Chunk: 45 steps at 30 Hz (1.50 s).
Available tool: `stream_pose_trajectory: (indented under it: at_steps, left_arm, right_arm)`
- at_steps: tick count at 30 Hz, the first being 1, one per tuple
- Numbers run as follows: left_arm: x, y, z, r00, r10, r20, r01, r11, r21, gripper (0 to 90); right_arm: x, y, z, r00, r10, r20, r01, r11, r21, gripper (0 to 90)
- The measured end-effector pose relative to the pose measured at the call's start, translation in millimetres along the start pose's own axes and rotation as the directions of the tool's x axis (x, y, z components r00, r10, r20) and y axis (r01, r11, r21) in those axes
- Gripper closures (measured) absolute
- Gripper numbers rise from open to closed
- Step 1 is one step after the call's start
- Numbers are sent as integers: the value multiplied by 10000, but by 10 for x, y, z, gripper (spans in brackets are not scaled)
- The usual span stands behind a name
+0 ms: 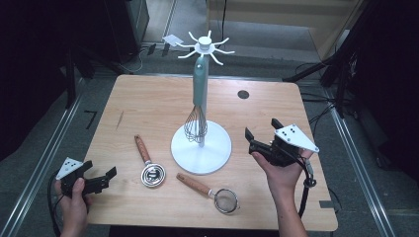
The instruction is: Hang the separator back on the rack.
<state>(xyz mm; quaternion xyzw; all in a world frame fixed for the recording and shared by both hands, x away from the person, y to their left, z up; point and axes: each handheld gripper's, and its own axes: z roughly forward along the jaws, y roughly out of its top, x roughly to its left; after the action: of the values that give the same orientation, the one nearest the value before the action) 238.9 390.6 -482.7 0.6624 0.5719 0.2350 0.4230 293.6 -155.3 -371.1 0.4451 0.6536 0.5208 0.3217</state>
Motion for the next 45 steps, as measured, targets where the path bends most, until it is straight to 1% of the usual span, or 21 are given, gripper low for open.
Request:
stream_pose_trajectory:
  at_steps: [5,8,10,11,15,18,22,24,26,28,29,31,33,35,37,38,39,41,42,44,45]
  left_arm:
    - [-1,0,-1,10000,10,-8,-10,10000,8,0]
    - [0,0,0,10000,3,7,-3,10000,-8,0]
    - [0,-1,0,10000,2,6,-2,10000,-10,0]
    - [-1,0,0,10000,9,-8,-9,10000,-3,0]
    - [-1,0,-1,10000,11,-8,-11,10000,-5,0]
    - [-2,0,0,10000,5,-4,-5,10000,0,0]
    - [-2,-1,0,10000,18,-4,-18,10000,3,0]
    - [-3,-2,-1,10000,44,18,-44,10000,35,0]
    - [-1,0,3,10000,30,26,-30,10000,43,0]
    - [2,0,5,10000,-14,45,14,10000,6,0]
    - [3,2,5,10000,-31,38,31,10000,13,0]
    - [0,3,7,10000,33,42,-33,10000,63,0]
    - [1,3,8,10000,16,54,-16,10000,50,0]
    - [3,3,7,10000,-10,77,9,10000,52,0]
    - [4,3,7,10000,-13,86,12,10000,62,0]
    - [4,3,7,10000,-13,86,12,10000,62,0]
    - [4,4,9,10000,-17,88,17,10000,72,0]
    - [5,4,9,10000,-23,90,22,10000,75,0]
    - [6,4,10,9999,-27,112,26,10000,72,0]
    - [5,4,9,9999,-28,102,27,10000,79,0]
    - [5,4,8,9999,-7,106,6,10000,77,0]
  right_arm:
    - [-64,-140,-20,9999,113,-6,-113,9998,183,183]
    - [-99,-214,-27,10000,75,65,-77,9995,297,193]
    - [-104,-232,-31,9998,152,86,-155,9992,357,196]
    - [-131,-283,-41,9998,179,133,-184,9989,442,205]
    - [-175,-363,-59,9994,237,245,-250,9982,545,218]
    - [-187,-407,-71,9994,315,149,-325,9972,667,231]
    - [-167,-457,-91,9997,224,43,-227,9963,829,257]
    - [-133,-489,-98,9999,61,-144,-47,9953,963,318]
    - [-97,-501,-80,9986,-73,-528,135,9927,1197,339]
    - [-80,-500,-69,9983,-145,-572,220,9911,1316,353]
    - [-22,-496,-32,9972,-244,-712,358,9857,1647,382]
    - [33,-499,0,9958,-370,-840,526,9800,1920,383]
    - [112,-514,34,9897,-626,-1285,898,9717,2183,422]
    - [187,-537,54,9810,-964,-1682,1345,9634,2318,460]
    - [267,-559,58,9710,-1463,-1888,1893,9535,2344,542]
    - [267,-559,58,9710,-1463,-1888,1893,9535,2344,542]
    - [321,-566,69,9619,-1651,-2180,2186,9431,2505,577]
    - [355,-573,87,9531,-1735,-2480,2368,9378,2539,601]
    - [366,-576,96,9501,-1695,-2620,2382,9363,2580,609]
    - [397,-584,105,9477,-1598,-2765,2362,9333,2705,620]
    - [408,-584,108,9448,-1605,-2858,2414,9306,2753,626]
